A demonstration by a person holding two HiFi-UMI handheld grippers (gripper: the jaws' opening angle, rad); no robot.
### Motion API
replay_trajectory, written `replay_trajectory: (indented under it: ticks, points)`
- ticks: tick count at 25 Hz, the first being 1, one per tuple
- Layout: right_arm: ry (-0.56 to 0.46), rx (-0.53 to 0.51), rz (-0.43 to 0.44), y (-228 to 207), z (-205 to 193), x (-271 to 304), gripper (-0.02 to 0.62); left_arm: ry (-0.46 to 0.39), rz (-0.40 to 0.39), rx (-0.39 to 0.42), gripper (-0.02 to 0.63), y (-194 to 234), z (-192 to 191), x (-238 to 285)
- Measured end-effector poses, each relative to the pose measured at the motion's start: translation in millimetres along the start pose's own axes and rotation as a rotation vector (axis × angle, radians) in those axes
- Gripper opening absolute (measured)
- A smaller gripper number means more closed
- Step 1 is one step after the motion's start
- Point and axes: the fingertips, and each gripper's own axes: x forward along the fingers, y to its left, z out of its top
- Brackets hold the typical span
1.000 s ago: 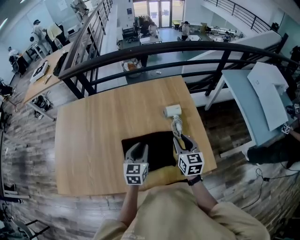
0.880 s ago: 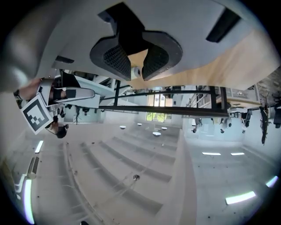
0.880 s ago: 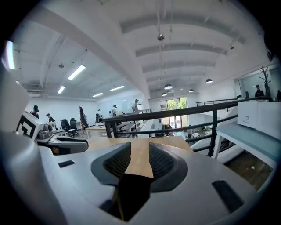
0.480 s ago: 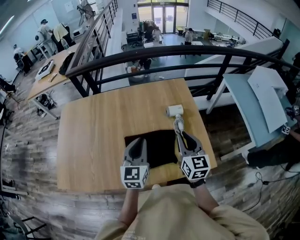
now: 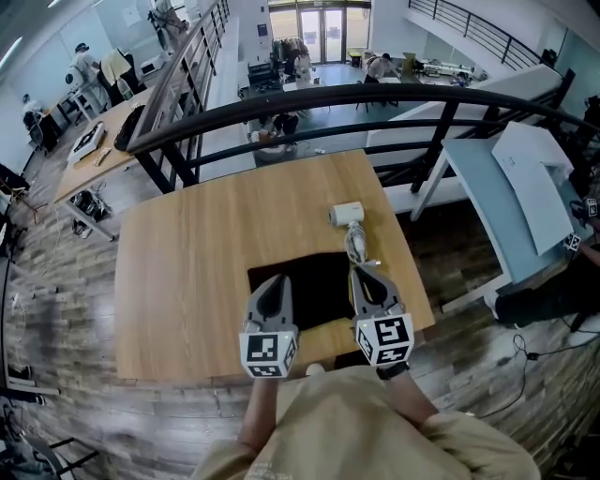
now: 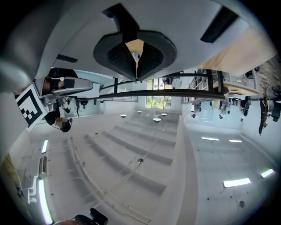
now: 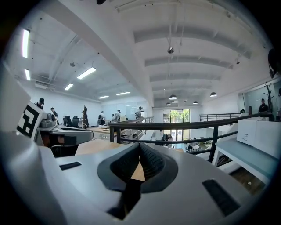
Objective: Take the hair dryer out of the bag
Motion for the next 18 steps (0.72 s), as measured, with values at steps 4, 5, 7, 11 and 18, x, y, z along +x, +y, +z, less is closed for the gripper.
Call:
replay_trajectory:
  ticks: [4, 5, 7, 11, 18]
  points:
    - [0.000, -0.001, -0.020, -0.5, -1.4, -3.4, 0.014, -0.002, -0.014, 0.005, 0.028, -4.4, 0.4, -0.5]
    - [-0.001, -0.002, -0.025, -0.6, -1.7, -4.3, 0.014, -0.002, -0.017, 0.004, 0.028, -5.1, -0.6, -0.5]
    - [-0.001, -0.005, -0.030, -0.1, -3.0, -5.8, 0.014, 0.001, -0.021, 0.001, 0.026, -5.8, -3.2, -0.6]
    - [0.012, -0.010, -0.034, -0.1, -7.4, -7.4, 0.014, 0.007, -0.027, -0.005, 0.026, -8.8, -7.1, 1.6]
    - [0.037, -0.010, -0.040, 2.9, -19.0, -1.2, 0.014, 0.034, -0.037, 0.006, 0.026, -3.8, -15.5, 7.8]
